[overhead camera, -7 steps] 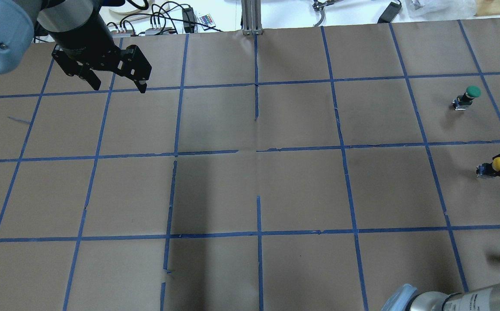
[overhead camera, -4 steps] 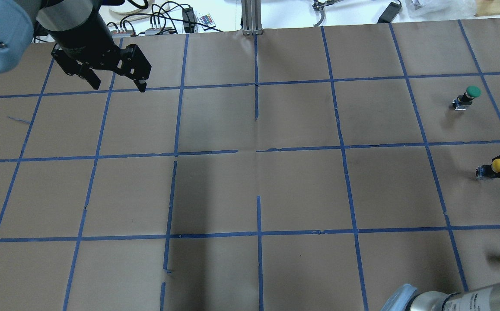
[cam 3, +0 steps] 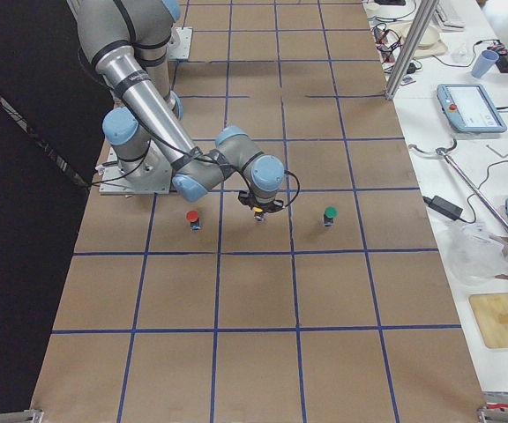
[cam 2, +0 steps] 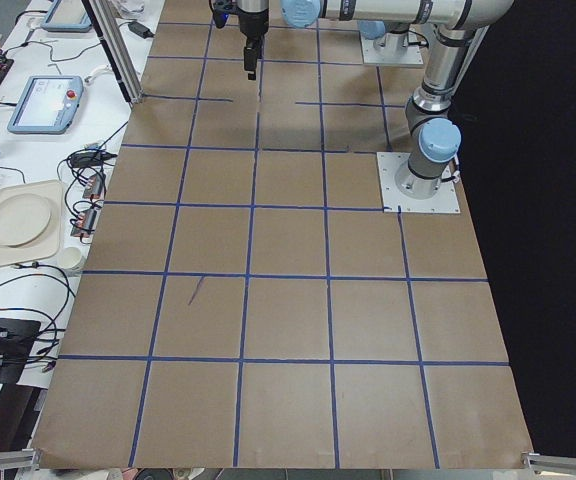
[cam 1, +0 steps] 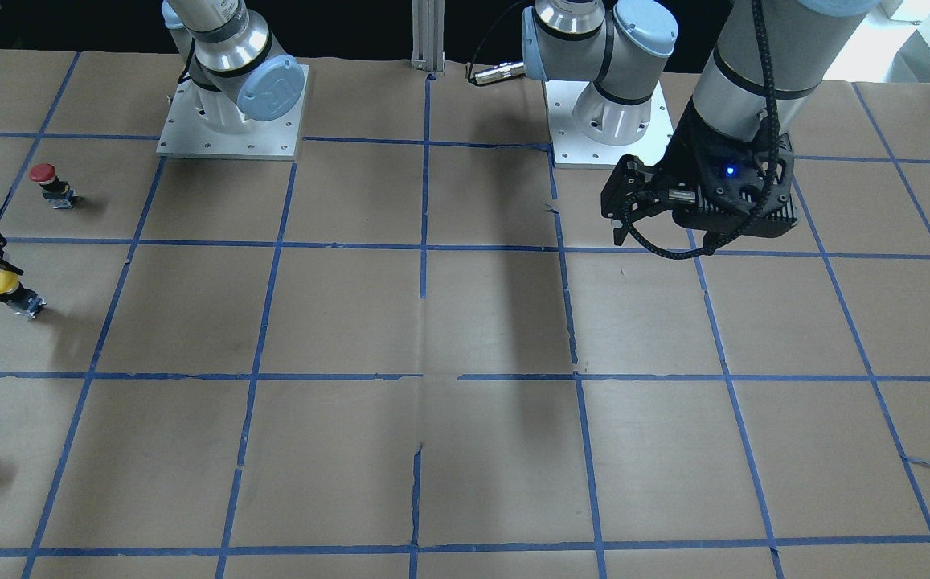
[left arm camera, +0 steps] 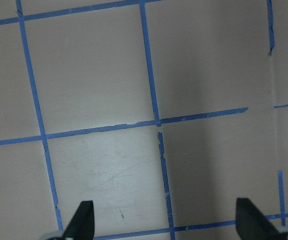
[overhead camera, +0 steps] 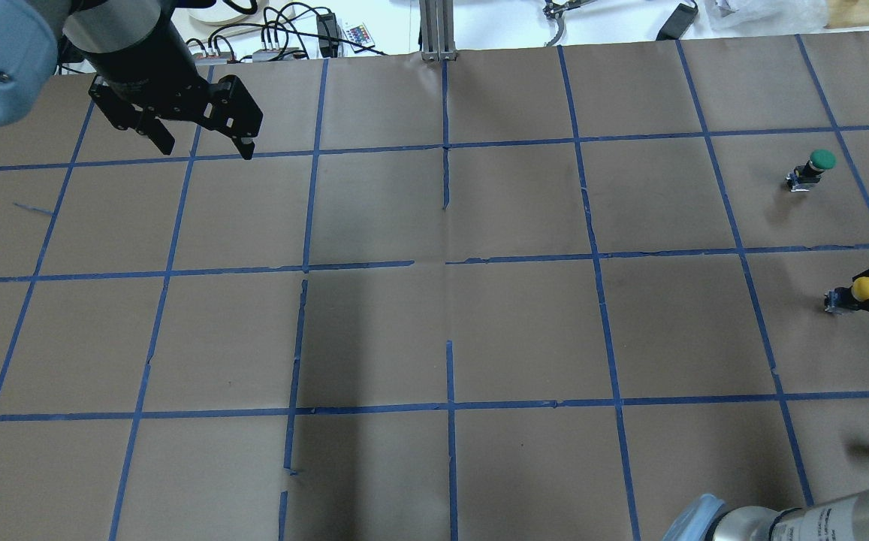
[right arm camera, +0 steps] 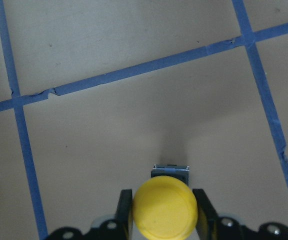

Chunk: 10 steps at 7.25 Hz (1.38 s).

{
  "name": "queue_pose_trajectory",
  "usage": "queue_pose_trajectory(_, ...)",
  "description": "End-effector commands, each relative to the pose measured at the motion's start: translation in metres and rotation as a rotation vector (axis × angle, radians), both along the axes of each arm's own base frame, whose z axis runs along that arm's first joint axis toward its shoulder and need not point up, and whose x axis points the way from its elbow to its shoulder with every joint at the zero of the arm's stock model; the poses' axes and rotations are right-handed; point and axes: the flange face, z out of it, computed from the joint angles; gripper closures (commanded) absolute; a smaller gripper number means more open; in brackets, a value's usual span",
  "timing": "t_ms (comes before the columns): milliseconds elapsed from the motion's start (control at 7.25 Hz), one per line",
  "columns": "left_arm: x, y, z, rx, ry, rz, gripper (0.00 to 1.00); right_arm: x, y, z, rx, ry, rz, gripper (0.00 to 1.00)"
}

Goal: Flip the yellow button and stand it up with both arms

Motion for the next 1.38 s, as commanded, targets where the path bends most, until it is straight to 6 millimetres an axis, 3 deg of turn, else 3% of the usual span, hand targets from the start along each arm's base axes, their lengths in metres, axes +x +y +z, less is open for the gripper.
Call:
queue_pose_trajectory(0,0.0,0.0,0.0,-0.001,0.0,-0.002,0.01,0.0,-0.001,-0.006,0.006,-0.012,-0.008,0.32)
queue_pose_trajectory(138,0.0,0.0,0.0,-0.001,0.0,-0.002,0.01,0.0,-0.002,-0.004,0.002,-0.012,-0.011,0.15)
queue_pose_trajectory(414,0.0,0.0,0.0,-0.001,0.0,-0.002,0.0,0.001,-0.001,0.01,-0.015,0.003,-0.013,0.08)
queue_pose_trajectory(690,0.0,-0.001,0.0,-0.001,0.0,-0.002,0.0,0.008,0.006,0.064,-0.045,0.062,-0.061,0.07)
queue_pose_trajectory(966,0.0,-0.001,0.0,-0.001,0.0,-0.002,0.01,0.032,0.02,0.104,-0.008,0.061,-0.268,0.02)
queue_pose_trajectory(1103,0.0,-0.001,0.0,-0.001,0.001,-0.002,0.01,0.048,0.018,0.116,0.013,0.075,-0.452,0.01)
queue_pose_trajectory(1241,0.0,-0.001,0.0,-0.001,0.002,-0.002,0.01,0.077,0.009,0.127,0.035,0.092,-0.595,0.0)
